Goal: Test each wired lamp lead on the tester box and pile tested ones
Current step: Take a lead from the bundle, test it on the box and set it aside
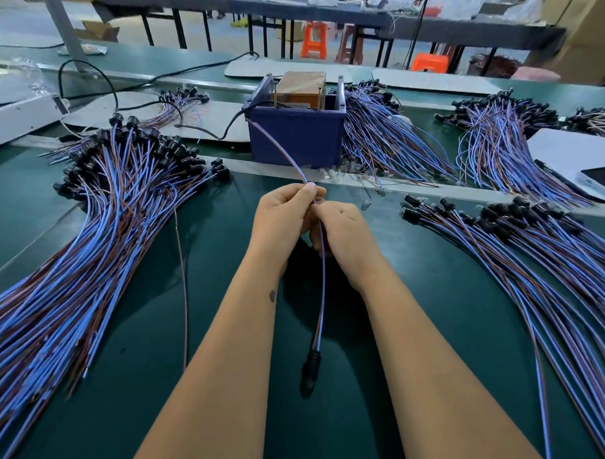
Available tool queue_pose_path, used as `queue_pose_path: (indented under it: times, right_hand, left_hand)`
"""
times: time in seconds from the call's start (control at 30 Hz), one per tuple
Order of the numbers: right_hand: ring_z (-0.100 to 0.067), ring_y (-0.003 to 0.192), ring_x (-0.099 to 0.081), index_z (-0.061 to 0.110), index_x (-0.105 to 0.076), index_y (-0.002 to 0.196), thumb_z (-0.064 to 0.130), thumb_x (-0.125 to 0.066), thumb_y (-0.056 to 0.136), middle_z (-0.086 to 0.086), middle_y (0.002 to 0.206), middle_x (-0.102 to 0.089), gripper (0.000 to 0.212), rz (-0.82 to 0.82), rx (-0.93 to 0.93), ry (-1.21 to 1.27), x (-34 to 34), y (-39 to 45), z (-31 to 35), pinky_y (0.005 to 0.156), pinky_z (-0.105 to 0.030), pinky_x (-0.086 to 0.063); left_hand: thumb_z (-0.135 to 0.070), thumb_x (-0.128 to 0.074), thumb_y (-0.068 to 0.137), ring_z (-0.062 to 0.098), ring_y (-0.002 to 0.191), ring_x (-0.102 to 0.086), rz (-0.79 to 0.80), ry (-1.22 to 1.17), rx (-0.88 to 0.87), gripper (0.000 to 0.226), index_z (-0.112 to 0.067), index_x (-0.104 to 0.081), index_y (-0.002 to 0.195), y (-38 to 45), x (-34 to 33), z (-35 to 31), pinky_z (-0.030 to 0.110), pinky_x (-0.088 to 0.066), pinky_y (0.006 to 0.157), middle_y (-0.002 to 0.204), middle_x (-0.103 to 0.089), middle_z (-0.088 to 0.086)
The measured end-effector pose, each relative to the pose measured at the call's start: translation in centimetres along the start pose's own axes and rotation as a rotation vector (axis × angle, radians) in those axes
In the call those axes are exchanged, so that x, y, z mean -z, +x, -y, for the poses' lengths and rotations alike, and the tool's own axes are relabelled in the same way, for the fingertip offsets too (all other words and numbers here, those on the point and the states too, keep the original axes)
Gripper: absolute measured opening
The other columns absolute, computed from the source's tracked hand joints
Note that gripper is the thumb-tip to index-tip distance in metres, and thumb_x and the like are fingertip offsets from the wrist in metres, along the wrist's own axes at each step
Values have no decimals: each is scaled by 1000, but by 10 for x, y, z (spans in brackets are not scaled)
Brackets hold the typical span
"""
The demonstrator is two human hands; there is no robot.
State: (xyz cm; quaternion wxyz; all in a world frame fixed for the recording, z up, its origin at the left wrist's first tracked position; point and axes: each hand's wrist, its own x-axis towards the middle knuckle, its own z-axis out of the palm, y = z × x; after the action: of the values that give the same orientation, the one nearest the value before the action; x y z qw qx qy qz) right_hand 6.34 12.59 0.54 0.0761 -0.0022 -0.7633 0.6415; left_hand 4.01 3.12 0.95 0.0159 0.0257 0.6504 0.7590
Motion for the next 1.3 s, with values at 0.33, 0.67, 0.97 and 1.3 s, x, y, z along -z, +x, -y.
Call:
queue_pose_path:
  times: [0.33,0.67,0.97,1.3]
  right_hand:
    - [-9,68,-57,10,-75,84,18,-60,94,6,69,-66,20,-182,40,-152,4,6,-9,68,-32,-50]
    - [-13,63,-50,19,-65,92,17,-56,96,4,67,-57,10,-299,-16,-22,7,10,-12,66,-37,-46]
    - [-7,57,-50,18,-64,95,15,-52,97,4,64,-58,12,-314,-34,-10,8,10,-13,61,-29,-41]
    - [-7,56,-51,16,-66,99,16,-53,96,7,60,-57,13,-302,-58,-5,9,11,-15,57,-24,-39]
  left_hand:
    - [-15,-56,98,20,85,-72,-17,141,-24,21,-21,-74,87,7,2,10,43,-58,87,85,-75,2]
    - [-21,-50,97,5,43,-55,-204,264,-63,24,-28,-69,84,6,12,8,31,-54,60,51,-59,-12]
    - [-21,-54,90,7,41,-40,-250,289,-63,22,-28,-71,77,5,13,6,25,-41,50,46,-48,-11]
    - [-17,-50,90,6,41,-45,-304,191,-32,24,-23,-72,83,5,15,5,26,-46,55,47,-48,-10]
